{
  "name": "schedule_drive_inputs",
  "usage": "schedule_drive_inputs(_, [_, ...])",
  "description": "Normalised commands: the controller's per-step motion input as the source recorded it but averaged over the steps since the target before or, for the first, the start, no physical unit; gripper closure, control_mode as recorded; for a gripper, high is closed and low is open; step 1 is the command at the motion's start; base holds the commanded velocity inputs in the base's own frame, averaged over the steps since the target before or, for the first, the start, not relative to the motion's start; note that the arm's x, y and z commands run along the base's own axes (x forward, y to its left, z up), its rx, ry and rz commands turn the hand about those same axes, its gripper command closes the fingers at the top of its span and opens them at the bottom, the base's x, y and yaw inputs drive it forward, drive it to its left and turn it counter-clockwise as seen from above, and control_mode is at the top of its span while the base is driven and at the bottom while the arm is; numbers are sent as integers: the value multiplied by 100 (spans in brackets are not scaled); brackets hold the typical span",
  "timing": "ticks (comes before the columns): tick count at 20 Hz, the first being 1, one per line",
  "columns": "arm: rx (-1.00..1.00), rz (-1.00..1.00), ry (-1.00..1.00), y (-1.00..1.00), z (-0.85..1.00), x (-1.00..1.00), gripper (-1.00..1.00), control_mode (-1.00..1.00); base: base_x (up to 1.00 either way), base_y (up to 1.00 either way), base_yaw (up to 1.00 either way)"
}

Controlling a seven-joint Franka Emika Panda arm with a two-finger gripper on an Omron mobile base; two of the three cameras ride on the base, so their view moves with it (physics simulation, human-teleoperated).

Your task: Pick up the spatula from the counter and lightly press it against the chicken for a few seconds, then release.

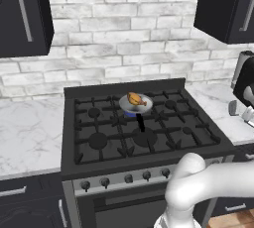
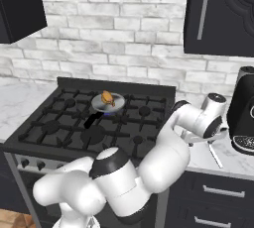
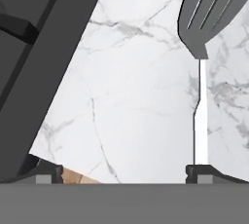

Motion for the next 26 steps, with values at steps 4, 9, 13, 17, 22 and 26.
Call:
schedule_drive_inputs(4, [0, 0, 0, -3, -9, 0, -100, -100, 0, 0, 0])
schedule_drive_inputs(9, [0, 0, 0, -4, -3, 1, -100, -100, 0, 0, 0])
schedule_drive_inputs(13, [0, 0, 0, -10, -8, 5, -100, -100, 0, 0, 0])
schedule_drive_inputs(17, [0, 0, 0, -10, -10, 13, -100, -100, 0, 0, 0])
schedule_drive_inputs(22, [1, 0, 1, -12, -14, 15, -100, -100, 0, 0, 0])
schedule_drive_inputs(26, [2, 0, 0, -13, -11, 14, -100, -100, 0, 0, 0])
